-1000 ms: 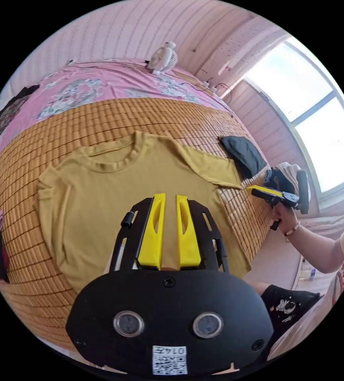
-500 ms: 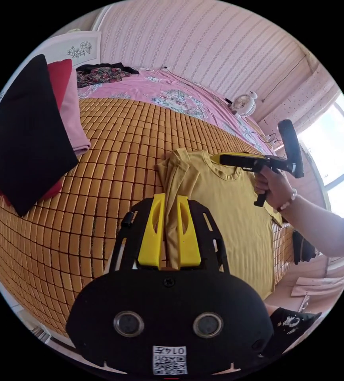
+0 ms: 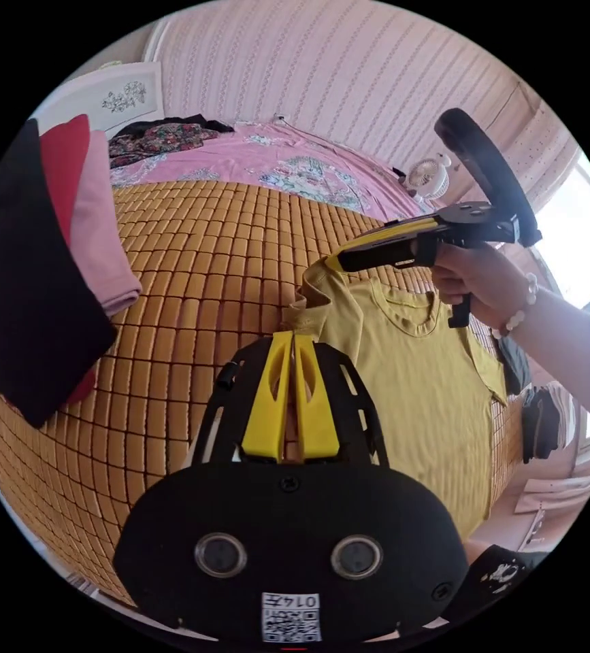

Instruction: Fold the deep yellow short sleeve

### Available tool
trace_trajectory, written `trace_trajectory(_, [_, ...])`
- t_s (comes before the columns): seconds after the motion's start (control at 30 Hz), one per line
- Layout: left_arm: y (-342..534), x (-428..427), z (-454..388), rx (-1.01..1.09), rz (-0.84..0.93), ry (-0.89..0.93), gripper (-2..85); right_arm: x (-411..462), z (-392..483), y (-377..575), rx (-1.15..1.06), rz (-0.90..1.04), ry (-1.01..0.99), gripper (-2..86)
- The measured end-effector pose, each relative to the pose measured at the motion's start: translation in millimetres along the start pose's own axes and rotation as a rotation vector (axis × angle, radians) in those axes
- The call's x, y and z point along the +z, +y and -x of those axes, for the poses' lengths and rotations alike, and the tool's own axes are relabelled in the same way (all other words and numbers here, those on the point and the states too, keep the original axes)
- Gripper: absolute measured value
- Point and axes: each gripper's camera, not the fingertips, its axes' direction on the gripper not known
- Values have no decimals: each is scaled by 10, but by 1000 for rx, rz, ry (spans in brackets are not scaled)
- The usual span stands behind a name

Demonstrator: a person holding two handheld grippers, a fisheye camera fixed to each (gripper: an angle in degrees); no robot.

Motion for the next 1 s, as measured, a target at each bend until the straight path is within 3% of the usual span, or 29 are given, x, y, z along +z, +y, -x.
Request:
trace_trajectory(0.17, [779, -781, 600, -287, -165, -34, -6, -186, 477, -337, -206, -167, -194, 44])
trace_trajectory(0.27, [1197, -878, 877, -419, -122, -179, 8, -103, 564, -366, -180, -179, -193, 63])
trace_trajectory(0.33, [1346, -867, 1030, -479, -76, -165, 28, 46, 655, -308, -178, -125, -152, 61])
trace_trajectory(0.5, [1351, -793, 1124, -446, -69, -94, 57, 478, 947, -207, -178, 4, -137, 57])
trace_trajectory(0.7, [1124, -529, 1242, -449, -26, -76, 79, 852, 1266, -322, -115, 27, -103, 61])
trace_trajectory(0.83, [1128, -475, 1339, -466, 35, -59, 6, 1041, 1446, -461, -58, 16, 2, 77])
trace_trajectory(1.0, [1263, -547, 1309, -483, 56, -66, -8, 1238, 1722, -460, -69, 20, 127, 66])
